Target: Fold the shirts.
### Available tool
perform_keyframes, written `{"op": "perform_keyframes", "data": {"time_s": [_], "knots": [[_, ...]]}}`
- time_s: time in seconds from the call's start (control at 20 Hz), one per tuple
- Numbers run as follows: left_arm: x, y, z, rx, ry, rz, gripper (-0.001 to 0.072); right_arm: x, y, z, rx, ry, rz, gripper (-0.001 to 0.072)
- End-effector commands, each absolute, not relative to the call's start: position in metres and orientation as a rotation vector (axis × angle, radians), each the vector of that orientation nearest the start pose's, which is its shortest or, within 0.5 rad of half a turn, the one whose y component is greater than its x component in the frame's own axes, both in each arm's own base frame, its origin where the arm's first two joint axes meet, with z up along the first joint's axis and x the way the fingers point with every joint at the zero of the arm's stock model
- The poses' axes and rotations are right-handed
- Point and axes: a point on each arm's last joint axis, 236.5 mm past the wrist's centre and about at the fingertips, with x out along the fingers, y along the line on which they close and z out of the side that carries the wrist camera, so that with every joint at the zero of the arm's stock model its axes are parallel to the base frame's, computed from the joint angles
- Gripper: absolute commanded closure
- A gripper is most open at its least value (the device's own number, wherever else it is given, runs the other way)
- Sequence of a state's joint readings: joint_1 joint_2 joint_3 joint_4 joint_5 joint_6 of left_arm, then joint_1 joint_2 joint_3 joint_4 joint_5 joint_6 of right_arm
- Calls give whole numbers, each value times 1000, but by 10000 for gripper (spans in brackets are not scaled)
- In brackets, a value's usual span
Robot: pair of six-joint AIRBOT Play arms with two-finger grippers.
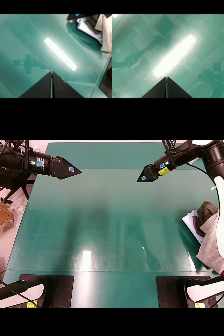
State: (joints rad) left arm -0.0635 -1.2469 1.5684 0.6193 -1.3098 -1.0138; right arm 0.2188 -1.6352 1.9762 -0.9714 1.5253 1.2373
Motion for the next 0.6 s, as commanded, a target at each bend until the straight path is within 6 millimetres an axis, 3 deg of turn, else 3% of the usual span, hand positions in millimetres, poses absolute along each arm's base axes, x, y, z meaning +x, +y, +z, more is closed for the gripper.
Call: {"op": "perform_keyframes", "data": {"time_s": [0.0,0.55], "knots": [[376,-212,256,-162,692,-979,680,422,234,170,-19,1039,896,698],[377,-212,257,-164,685,-976,680,425,235,165,-15,1047,893,699]]}}
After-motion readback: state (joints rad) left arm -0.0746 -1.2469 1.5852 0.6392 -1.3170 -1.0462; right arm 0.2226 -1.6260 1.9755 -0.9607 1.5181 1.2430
